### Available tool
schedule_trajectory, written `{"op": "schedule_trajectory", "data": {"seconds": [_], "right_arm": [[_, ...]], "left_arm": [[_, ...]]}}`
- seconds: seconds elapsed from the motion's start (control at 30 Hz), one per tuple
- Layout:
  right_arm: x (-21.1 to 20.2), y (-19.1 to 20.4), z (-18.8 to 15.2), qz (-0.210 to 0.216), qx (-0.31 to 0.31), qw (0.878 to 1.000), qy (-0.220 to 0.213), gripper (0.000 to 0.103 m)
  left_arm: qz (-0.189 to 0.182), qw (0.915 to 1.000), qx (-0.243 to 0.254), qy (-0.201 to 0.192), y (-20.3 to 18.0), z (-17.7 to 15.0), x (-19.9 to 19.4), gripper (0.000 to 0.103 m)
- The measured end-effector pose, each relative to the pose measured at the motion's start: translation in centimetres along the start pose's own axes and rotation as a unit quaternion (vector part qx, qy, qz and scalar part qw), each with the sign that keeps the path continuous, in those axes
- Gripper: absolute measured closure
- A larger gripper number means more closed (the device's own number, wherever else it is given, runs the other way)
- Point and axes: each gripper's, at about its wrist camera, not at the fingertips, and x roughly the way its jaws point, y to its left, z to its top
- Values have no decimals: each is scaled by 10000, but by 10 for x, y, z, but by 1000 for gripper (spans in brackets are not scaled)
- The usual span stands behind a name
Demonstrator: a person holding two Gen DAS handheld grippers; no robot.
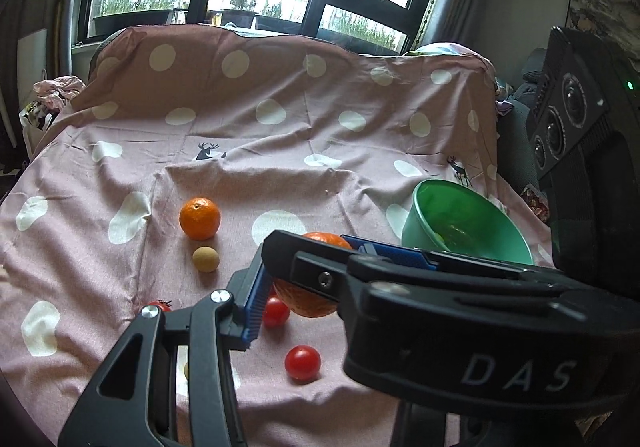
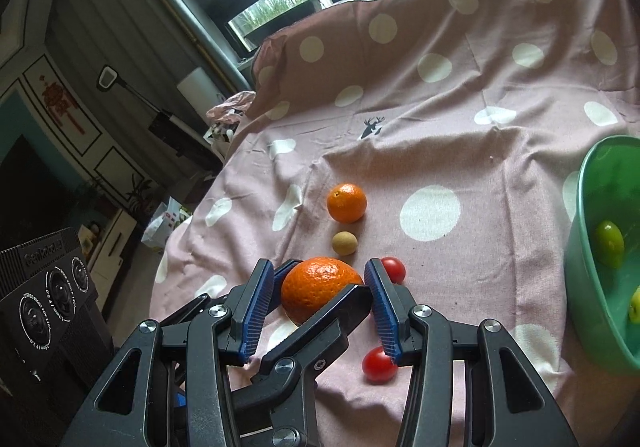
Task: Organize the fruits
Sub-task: 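Lift the mandarin with the right tool and carry it toward the green bowl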
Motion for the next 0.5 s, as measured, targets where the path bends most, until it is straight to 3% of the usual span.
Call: {"op": "schedule_trajectory", "data": {"seconds": [0.5], "right_arm": [[-62,-24,15,-131,211,9982,-541,52]], "left_arm": [[-357,9988,275,-180,-59,23,-1,61]]}}
